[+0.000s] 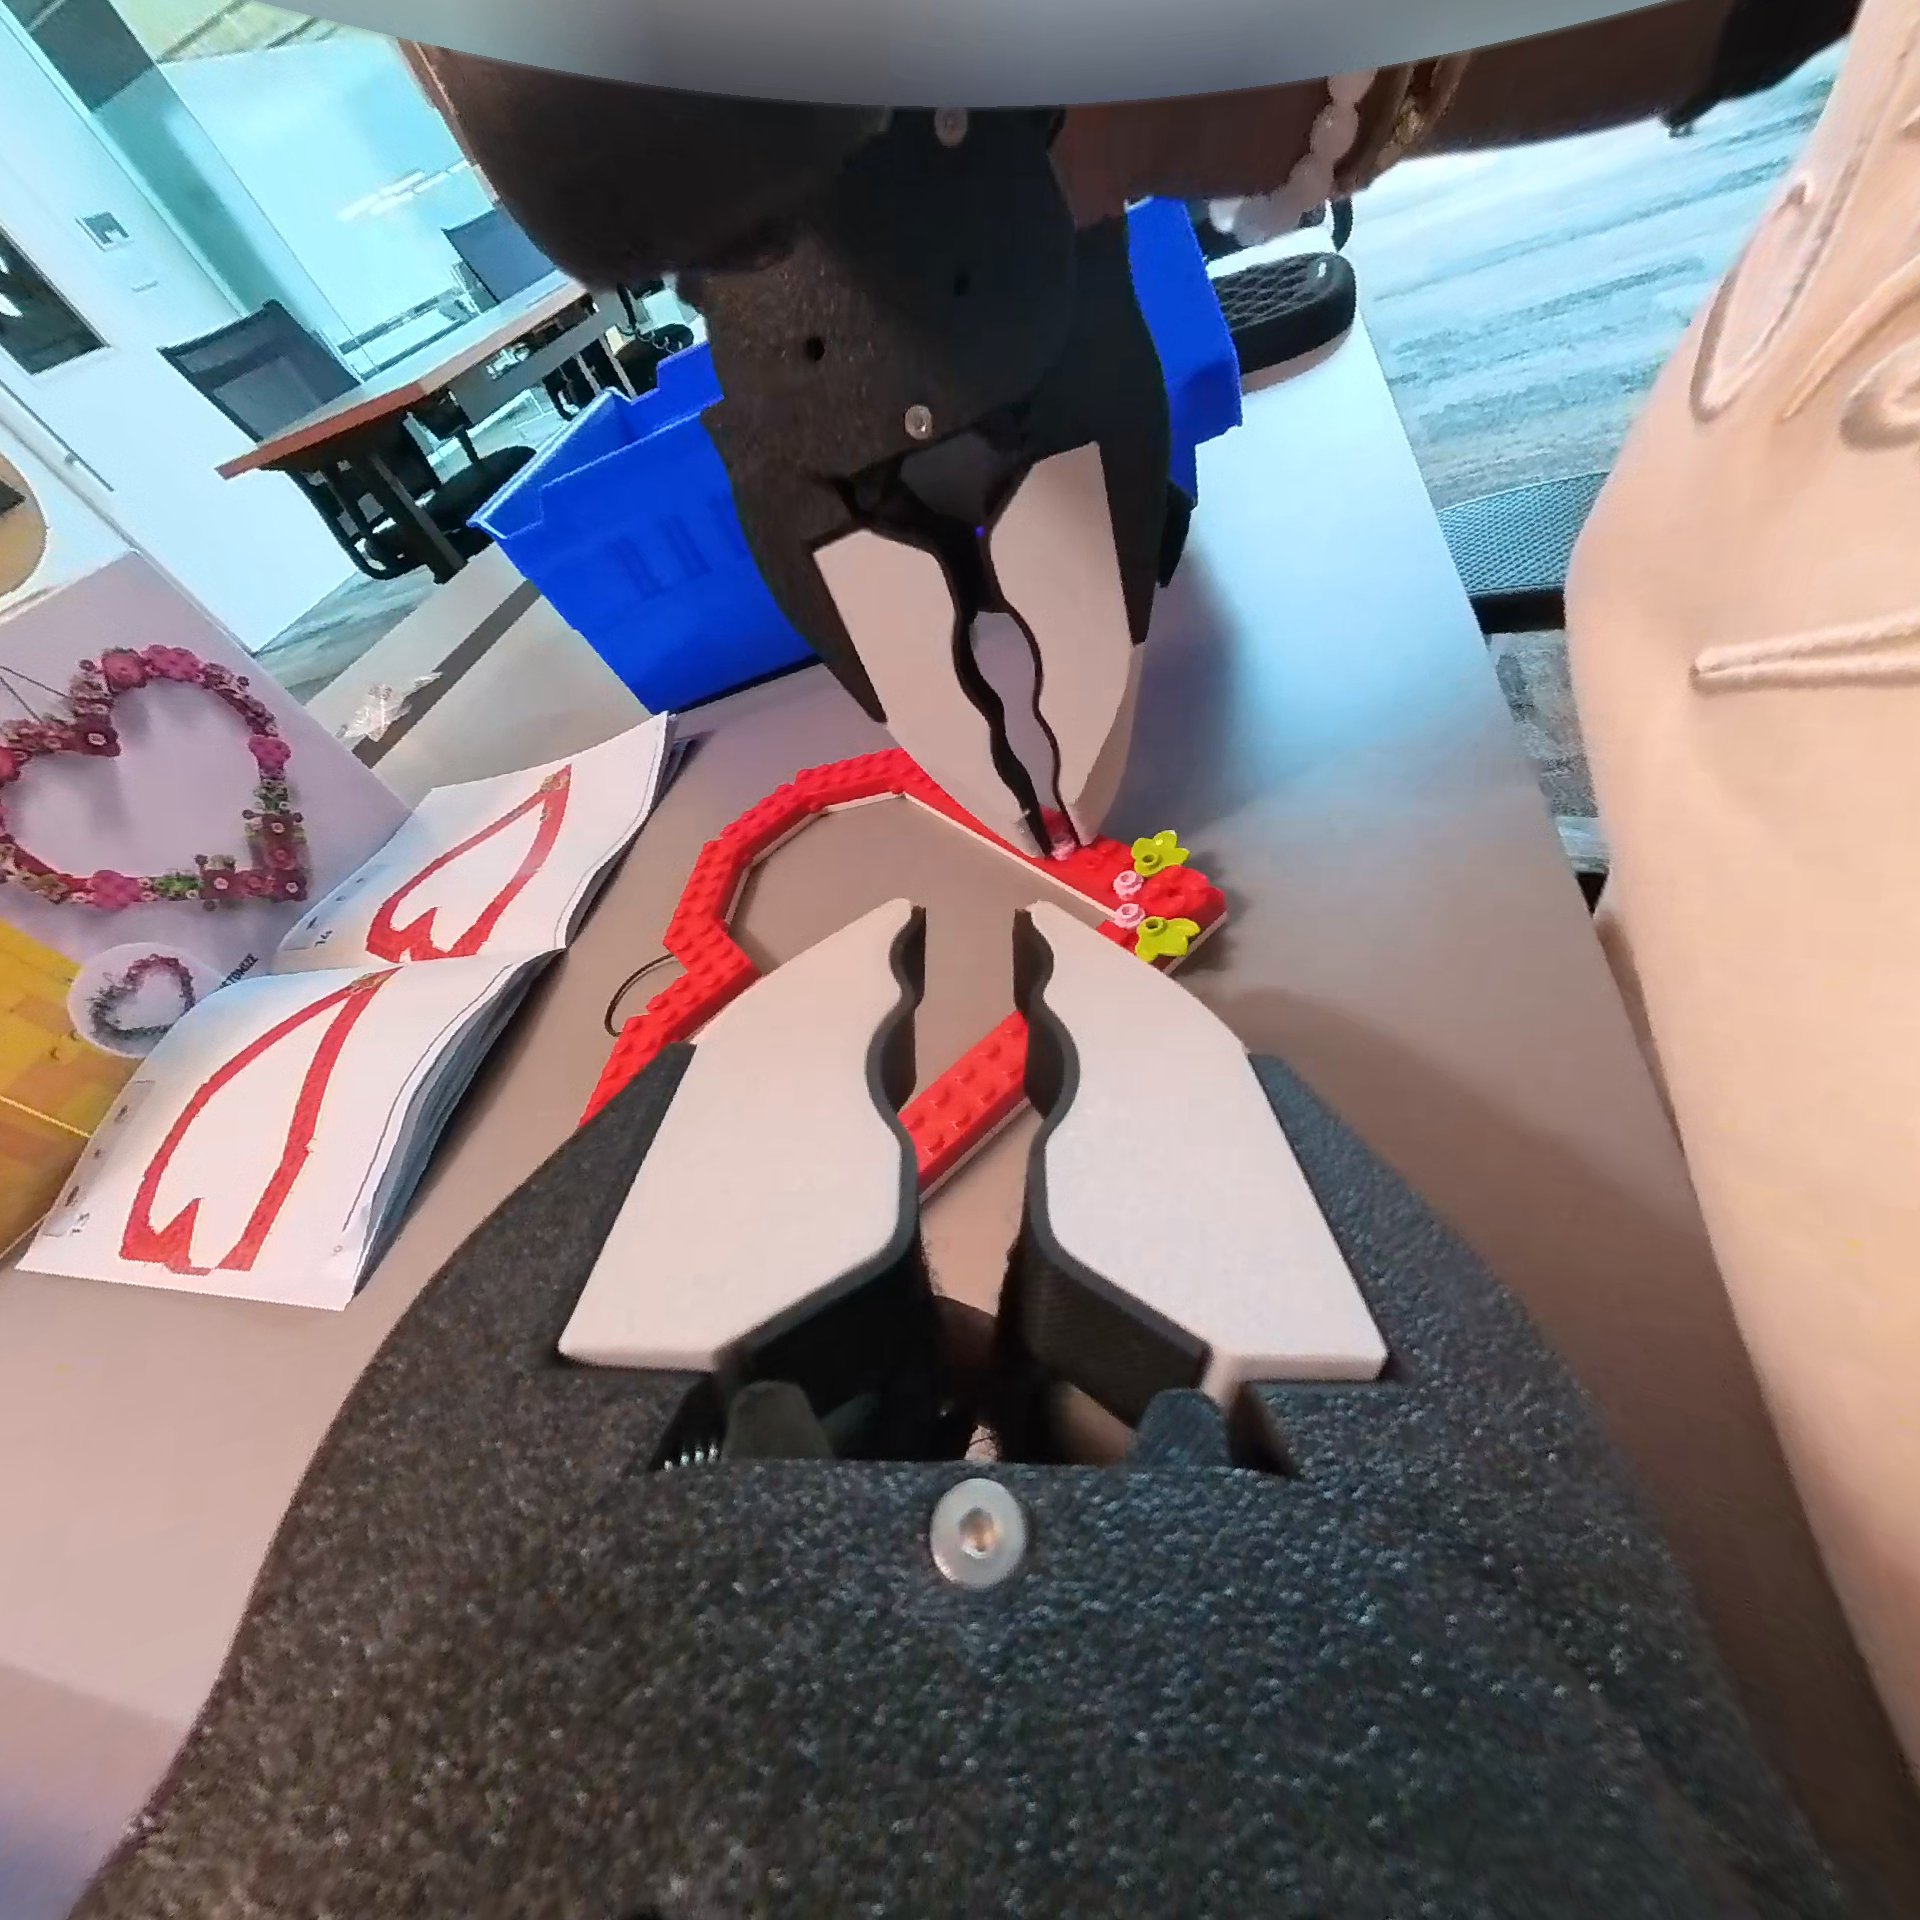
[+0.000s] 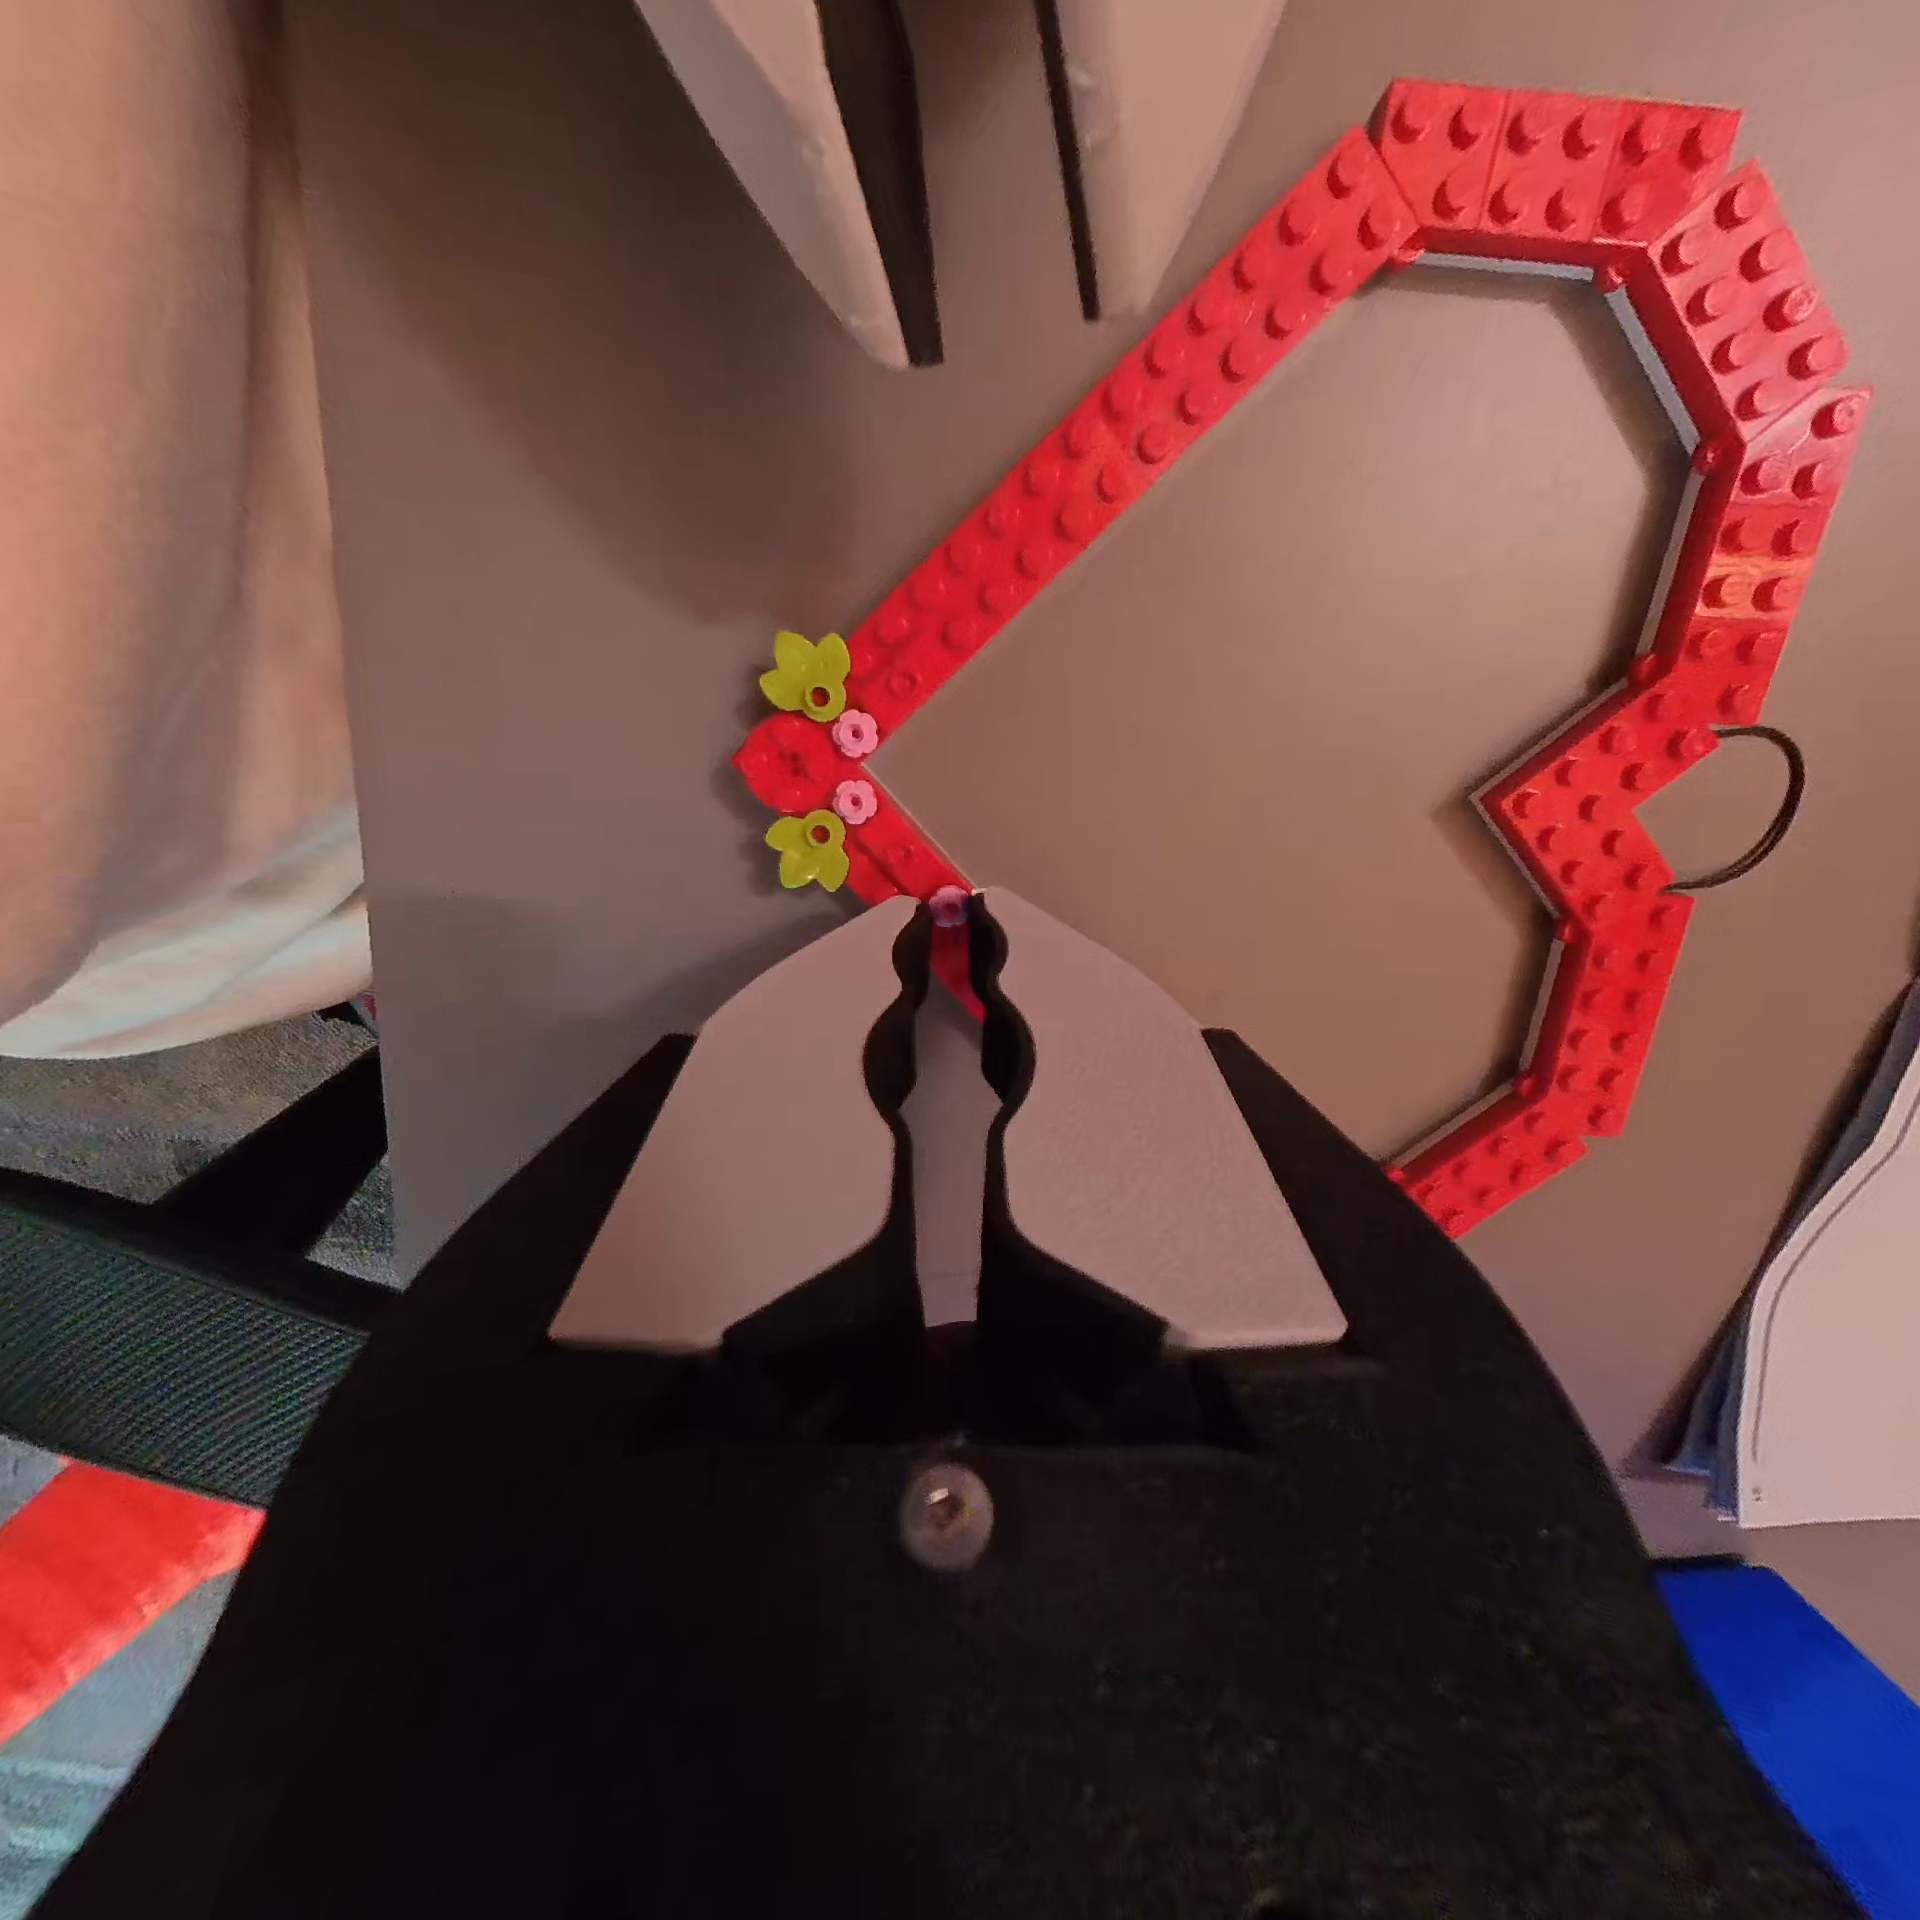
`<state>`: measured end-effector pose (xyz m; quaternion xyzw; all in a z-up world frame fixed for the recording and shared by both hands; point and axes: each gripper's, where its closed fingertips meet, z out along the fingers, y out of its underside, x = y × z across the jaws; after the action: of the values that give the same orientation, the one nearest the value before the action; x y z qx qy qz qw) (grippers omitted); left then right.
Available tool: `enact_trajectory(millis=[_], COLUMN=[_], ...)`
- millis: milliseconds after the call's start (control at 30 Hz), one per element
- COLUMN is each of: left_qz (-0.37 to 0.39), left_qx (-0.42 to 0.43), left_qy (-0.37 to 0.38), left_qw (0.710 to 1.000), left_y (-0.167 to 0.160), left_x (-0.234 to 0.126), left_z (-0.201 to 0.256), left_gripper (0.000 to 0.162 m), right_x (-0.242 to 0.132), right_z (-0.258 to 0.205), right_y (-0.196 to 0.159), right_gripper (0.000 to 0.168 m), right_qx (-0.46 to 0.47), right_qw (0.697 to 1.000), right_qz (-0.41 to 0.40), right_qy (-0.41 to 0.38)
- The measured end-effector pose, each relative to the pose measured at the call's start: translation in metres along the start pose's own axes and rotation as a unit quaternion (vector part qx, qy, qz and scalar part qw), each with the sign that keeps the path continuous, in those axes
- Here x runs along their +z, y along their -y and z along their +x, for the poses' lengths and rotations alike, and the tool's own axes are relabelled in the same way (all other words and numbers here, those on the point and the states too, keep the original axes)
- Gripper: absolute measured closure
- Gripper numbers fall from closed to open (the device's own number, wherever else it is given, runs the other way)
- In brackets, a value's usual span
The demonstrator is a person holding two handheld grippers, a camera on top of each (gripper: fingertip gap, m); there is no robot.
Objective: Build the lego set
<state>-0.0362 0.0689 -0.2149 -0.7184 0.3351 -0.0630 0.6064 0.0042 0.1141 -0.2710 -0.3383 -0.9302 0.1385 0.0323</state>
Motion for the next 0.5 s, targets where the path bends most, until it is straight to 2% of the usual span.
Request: enact_trajectory(millis=[333, 500], left_qz=[0.002, 0.010], left_qx=[-0.006, -0.017], left_qy=[0.002, 0.005], left_qw=[1.000, 1.000], left_y=[0.0006, 0.0025], left_x=[0.0000, -0.0023], left_z=[-0.0007, -0.0023], left_gripper=[0.147, 0.147], right_x=[0.0002, 0.0007], right_z=[-0.0012, -0.0015], right_y=[-0.0017, -0.0022], right_gripper=[0.161, 0.162], right_qx=[-0.021, -0.057], right_qw=[0.999, 0.995], right_qz=[-0.026, -0.081], right_qy=[-0.001, 0.005])
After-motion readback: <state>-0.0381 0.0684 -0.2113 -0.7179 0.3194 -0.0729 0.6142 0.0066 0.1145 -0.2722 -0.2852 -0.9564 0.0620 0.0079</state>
